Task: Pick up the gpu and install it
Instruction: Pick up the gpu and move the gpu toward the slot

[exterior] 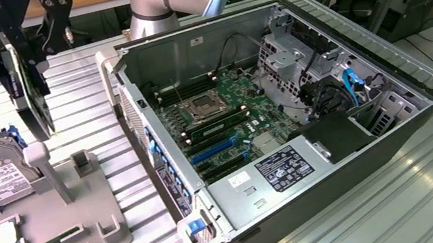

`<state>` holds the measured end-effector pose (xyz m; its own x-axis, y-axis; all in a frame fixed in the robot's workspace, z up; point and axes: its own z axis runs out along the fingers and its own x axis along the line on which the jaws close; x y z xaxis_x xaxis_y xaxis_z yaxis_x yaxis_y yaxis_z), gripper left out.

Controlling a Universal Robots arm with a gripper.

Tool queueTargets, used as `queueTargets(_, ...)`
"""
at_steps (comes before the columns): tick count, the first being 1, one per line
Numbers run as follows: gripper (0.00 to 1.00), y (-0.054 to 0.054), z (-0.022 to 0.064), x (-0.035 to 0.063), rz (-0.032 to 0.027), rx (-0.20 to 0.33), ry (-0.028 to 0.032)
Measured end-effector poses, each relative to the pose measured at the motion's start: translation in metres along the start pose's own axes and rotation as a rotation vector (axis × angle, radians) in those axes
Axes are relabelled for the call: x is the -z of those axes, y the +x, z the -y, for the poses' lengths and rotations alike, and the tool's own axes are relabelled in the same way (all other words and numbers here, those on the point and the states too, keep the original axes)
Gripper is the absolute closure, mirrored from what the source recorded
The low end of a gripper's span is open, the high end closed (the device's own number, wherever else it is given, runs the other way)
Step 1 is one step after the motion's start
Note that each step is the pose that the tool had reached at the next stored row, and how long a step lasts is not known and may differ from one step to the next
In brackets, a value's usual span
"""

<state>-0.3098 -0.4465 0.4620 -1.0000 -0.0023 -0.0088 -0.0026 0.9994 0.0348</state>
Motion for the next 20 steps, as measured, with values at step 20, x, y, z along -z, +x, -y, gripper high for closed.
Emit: queueTargets(20, 0.72, -0.027, 0.0000, -0.0002, 0.0000, 0.000, 0.0000)
